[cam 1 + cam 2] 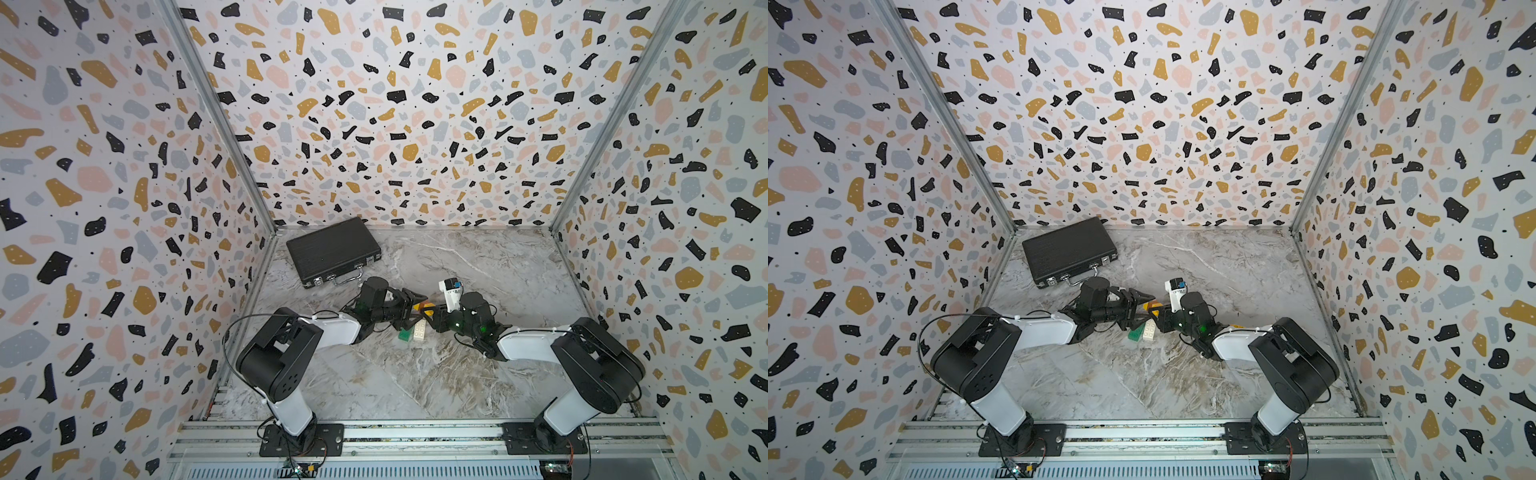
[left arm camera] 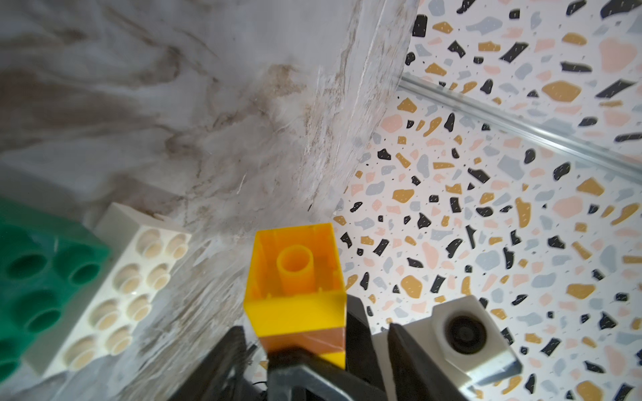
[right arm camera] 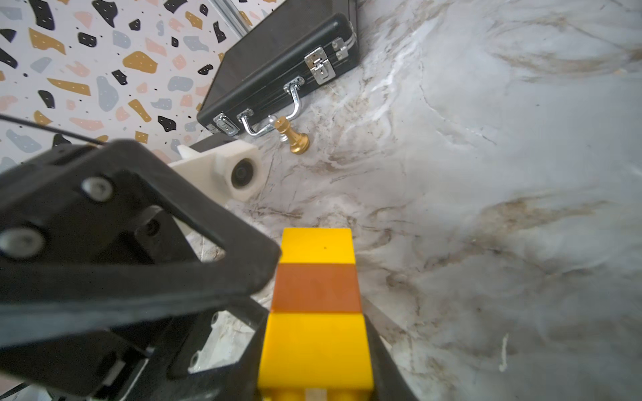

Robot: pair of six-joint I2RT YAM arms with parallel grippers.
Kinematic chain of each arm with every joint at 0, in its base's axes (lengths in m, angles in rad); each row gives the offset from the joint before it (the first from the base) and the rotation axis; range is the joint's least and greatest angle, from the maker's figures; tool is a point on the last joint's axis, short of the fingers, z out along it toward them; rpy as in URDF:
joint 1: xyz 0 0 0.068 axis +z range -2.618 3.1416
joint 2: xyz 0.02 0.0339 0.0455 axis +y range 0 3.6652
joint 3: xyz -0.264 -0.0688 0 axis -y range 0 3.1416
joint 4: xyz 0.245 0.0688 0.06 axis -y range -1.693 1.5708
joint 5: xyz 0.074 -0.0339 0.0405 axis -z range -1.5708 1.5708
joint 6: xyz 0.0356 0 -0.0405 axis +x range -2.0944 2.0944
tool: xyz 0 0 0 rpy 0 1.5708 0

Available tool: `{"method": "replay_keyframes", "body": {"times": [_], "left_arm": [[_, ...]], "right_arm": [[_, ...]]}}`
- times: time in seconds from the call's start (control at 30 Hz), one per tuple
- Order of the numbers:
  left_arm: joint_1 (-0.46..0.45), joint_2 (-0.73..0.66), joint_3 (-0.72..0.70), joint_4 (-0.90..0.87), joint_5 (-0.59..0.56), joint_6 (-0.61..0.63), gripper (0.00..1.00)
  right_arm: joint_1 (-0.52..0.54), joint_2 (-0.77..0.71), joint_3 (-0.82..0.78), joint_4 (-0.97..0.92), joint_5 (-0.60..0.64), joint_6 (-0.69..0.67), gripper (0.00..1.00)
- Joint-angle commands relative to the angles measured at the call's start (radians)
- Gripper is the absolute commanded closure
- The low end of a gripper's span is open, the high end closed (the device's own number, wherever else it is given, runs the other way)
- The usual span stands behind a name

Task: Assemble an ice cream with lego
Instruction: Place the lego brick at the center of the board.

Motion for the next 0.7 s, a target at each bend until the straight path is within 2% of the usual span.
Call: {"method": "replay_keyframes", "body": {"times": [0.0,0.1,0.23,0.33,0.4,0.5,0.6,0.67], "left_arm": [[0.037,-0.083,0.023,-0.105,0.051,0.111,0.00],[0.108,-0.210,0.082,-0.428,0.034,0.320,0.01],[0.206,-0.346,0.216,-0.901,-0.038,0.666,0.00],[0.246,-0.392,0.333,-1.226,-0.157,0.934,0.01],[0.248,-0.407,0.394,-1.392,-0.286,1.066,0.01],[0.248,-0.453,0.410,-1.518,-0.442,1.186,0.00],[0.248,-0.533,0.357,-1.528,-0.577,1.210,0.01],[0.248,-0.593,0.310,-1.504,-0.622,1.201,0.01]], "right_arm": [[-0.003,-0.056,0.074,-0.155,0.025,-0.024,0.91],[-0.003,-0.058,0.179,-0.405,0.023,-0.055,0.93],[0.006,-0.038,0.357,-0.774,-0.004,-0.127,0.95],[0.022,-0.010,0.500,-1.022,-0.022,-0.195,0.95],[0.039,0.035,0.623,-1.204,-0.024,-0.253,0.94],[0.084,0.142,0.830,-1.475,0.014,-0.346,0.92],[0.137,0.273,1.019,-1.677,0.059,-0.422,0.91],[0.162,0.351,1.121,-1.755,0.071,-0.448,0.92]]}}
